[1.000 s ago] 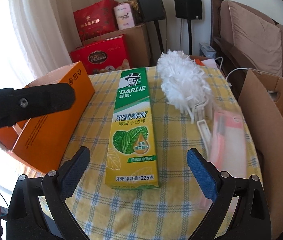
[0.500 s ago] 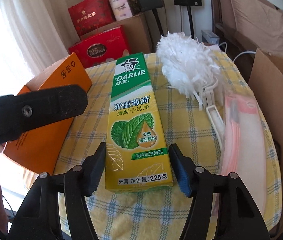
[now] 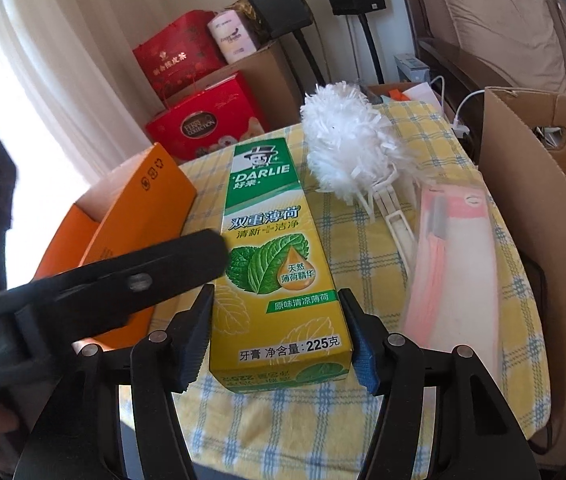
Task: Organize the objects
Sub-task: 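Grasp the green Darlie toothpaste box with the left tool, then carry the toothpaste box into the orange box and open the left tool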
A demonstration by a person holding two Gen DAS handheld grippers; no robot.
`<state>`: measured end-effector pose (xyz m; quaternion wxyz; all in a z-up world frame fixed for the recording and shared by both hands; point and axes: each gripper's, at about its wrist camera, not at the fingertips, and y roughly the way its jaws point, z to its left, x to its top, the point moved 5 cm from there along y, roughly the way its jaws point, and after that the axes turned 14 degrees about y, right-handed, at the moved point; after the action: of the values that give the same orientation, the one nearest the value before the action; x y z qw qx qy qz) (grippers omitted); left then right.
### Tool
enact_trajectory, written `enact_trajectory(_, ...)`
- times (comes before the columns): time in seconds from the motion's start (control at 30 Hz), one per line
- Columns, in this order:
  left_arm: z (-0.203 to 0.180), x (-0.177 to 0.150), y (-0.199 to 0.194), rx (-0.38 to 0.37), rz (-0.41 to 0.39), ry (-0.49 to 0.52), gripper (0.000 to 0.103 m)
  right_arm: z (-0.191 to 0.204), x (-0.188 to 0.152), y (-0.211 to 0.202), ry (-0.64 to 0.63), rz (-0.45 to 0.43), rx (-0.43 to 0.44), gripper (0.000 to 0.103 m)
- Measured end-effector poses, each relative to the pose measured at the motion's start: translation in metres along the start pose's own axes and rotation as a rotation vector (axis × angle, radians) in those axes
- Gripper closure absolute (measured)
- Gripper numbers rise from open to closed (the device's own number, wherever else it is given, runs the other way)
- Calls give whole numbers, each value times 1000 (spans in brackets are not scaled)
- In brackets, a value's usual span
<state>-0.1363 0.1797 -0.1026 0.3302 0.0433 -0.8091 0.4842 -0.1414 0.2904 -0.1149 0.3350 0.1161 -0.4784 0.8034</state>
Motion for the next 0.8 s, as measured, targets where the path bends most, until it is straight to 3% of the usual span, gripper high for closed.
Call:
enact_trajectory(0.27,7,-10,35,-146,88,-128,22,7,-11,-12,-6,10,38,42)
enact_trajectory(0.37,7,-10,37,-172,90,-143,28,9,-15,-13,-9,14,45,42)
enact_trajectory(0.53,8,-1,29,-182,52,-147,36,15,-13,-20,-11,2,62,44)
enact_trajectory(0.8,7,16,-7,-193,-33,-127,39,46,-5,-41,-84,-37,90,44)
